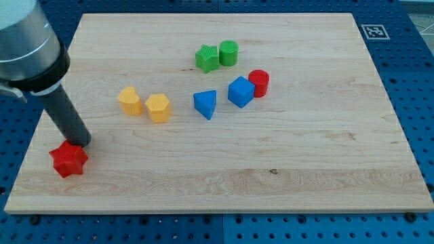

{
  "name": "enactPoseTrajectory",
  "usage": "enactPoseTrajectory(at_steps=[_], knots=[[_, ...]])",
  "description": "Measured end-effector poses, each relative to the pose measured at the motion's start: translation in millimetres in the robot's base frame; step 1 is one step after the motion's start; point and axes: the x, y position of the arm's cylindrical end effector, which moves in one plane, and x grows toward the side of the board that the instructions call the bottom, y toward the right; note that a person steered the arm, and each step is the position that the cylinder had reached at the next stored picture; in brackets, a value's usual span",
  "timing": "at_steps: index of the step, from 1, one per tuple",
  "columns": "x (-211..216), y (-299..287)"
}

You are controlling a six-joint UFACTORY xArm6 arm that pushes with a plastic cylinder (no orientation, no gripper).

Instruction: Slide the yellow heart a bit left and down

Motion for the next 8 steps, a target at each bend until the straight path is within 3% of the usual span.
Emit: enactPoseTrajectory(at_steps=[2,5,6,8], knots=[[28,0],[-115,16],[-131,54],[-110,85]])
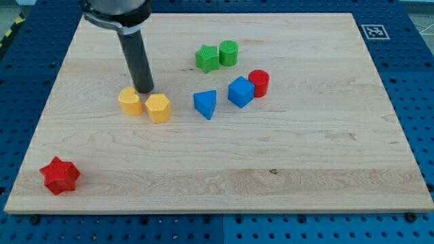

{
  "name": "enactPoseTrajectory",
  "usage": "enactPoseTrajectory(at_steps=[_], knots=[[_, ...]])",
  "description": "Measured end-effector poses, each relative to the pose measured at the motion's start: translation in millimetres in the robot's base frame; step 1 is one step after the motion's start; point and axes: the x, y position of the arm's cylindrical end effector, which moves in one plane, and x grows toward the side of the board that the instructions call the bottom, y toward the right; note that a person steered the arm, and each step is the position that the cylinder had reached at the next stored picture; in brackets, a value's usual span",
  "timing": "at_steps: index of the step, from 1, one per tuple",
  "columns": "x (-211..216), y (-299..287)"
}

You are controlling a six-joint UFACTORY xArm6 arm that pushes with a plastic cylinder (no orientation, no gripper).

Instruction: Slide the yellow heart a bit left and down

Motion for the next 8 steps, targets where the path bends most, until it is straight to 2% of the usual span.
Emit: enactPoseTrajectory(at_steps=[4,7,8], knots=[[22,-52],[39,-4],[55,-15]])
